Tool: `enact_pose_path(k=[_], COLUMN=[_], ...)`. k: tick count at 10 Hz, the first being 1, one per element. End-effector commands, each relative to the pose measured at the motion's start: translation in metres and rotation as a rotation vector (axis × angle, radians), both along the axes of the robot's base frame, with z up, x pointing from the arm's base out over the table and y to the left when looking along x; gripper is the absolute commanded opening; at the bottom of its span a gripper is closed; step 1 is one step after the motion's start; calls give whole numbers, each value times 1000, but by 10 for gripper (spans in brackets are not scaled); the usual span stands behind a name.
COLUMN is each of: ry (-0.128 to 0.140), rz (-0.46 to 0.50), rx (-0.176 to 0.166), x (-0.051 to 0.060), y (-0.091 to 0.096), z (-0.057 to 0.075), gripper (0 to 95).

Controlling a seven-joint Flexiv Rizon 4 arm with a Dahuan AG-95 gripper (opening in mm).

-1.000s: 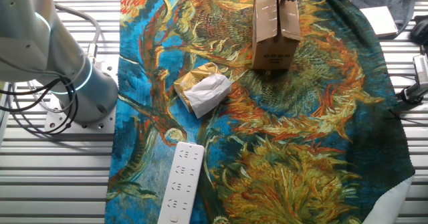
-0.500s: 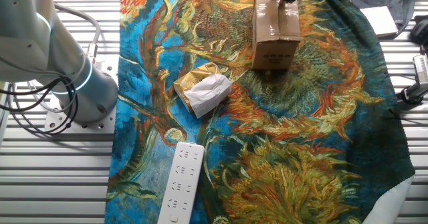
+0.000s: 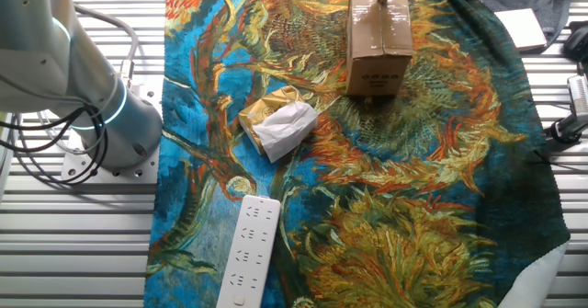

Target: Cover the box

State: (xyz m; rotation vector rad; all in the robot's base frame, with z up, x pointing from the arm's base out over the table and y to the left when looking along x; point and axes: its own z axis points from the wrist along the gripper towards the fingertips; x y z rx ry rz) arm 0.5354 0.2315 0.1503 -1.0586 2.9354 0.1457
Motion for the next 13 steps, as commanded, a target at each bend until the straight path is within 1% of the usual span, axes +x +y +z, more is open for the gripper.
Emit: enact_pose_path(k=[1,4,13], ry=[6,10,12], rz=[-75,-121,-141], rx=[-45,-49,-57], x=[1,1,1], y=[0,0,0], z=[-1,-1,-1], gripper=[0,0,0])
